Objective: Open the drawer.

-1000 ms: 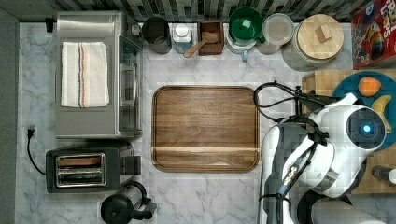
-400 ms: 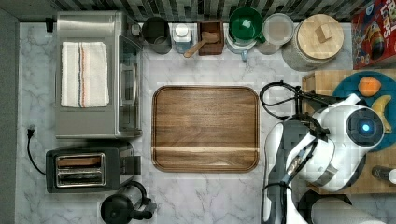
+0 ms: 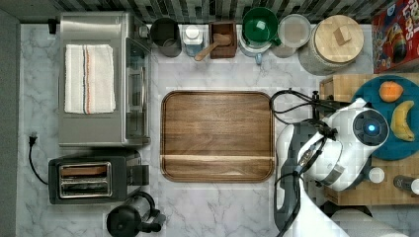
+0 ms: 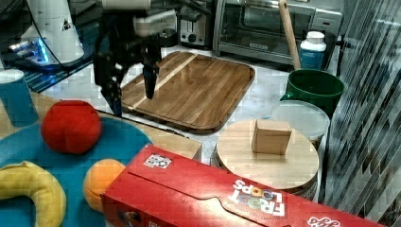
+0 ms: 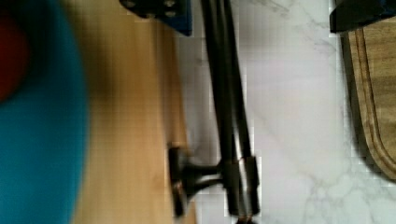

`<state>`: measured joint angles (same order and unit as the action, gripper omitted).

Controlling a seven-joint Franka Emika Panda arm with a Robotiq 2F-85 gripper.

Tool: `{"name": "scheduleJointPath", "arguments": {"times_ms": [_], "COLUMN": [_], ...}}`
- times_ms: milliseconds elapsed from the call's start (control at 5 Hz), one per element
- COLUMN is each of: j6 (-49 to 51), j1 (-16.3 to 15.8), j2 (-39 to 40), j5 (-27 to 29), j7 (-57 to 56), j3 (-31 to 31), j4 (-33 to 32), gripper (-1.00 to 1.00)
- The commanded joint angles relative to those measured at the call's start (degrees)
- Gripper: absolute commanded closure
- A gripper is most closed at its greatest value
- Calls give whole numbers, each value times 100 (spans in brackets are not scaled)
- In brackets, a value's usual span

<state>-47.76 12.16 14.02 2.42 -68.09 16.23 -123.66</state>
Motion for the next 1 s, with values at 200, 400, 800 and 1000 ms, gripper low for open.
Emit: {"name": "scheduleJointPath", "arguments": {"times_ms": [200,400,800,1000], "j6": [-697,-838,-1537,-1540], "j1": [4,-7,183,186], "j2": [-177,-228,416,787], "j5": [131,158,1010,1144], "j7": [-243,-265,-1000,-1230], "j3": [-121,-174,-683,-788], "j4": [-532,-645,-476,-208], "gripper": [-100,-100,-100,-100]}}
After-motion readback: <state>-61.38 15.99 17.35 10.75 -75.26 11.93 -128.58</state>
